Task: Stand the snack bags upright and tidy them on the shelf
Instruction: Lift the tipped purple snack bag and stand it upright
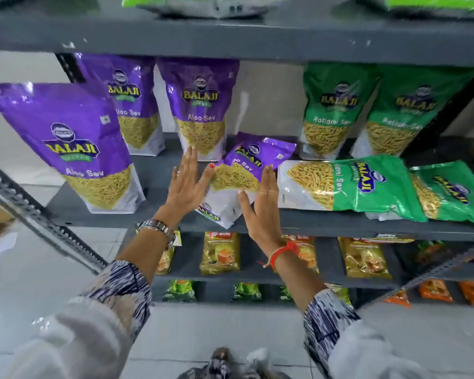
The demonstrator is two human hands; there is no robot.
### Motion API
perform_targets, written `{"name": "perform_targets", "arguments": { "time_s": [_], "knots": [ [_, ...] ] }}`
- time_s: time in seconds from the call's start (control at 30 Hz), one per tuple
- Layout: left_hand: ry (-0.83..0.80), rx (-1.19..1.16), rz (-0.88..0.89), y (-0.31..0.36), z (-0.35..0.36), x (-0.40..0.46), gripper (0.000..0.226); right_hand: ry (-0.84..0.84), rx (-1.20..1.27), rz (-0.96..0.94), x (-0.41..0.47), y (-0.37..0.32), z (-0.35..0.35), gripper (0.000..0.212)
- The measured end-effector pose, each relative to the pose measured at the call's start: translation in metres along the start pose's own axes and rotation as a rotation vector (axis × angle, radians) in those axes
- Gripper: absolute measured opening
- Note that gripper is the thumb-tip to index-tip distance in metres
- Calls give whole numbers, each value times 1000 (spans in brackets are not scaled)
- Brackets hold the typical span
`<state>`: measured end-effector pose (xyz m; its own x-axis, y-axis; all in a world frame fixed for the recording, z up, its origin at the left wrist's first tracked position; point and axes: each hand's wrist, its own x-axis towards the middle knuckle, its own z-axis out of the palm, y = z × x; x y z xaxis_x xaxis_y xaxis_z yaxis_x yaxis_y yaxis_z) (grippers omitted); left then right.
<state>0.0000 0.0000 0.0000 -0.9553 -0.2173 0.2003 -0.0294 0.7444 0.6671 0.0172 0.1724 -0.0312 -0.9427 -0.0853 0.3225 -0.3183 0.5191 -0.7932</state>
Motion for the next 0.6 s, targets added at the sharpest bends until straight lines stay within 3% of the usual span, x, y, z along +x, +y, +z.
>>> {"name": "perform_targets", "arguments": {
  "time_s": [0.07,0.13,0.27,0.33,0.37,0.43,0.6],
  "knots": [
    [-168,-189,-269,-4,0,14,72,56,130,124,8,1,13,66],
    [-258,-284,-420,-7,2,34,51,189,279,288,14,4,27,68],
    [-333,-386,-500,-8,4,61,28,352,532,647,31,3,40,39],
    [-363,-485,-537,-22,14,78,43,367,656,786,36,9,46,26],
    [-378,-537,-559,-27,19,83,39,386,694,833,38,10,47,22],
    [-374,-620,-573,-31,27,89,22,436,725,916,44,11,47,19],
    [-279,-750,-572,-22,19,84,11,428,837,989,49,14,44,26]
  ]
}}
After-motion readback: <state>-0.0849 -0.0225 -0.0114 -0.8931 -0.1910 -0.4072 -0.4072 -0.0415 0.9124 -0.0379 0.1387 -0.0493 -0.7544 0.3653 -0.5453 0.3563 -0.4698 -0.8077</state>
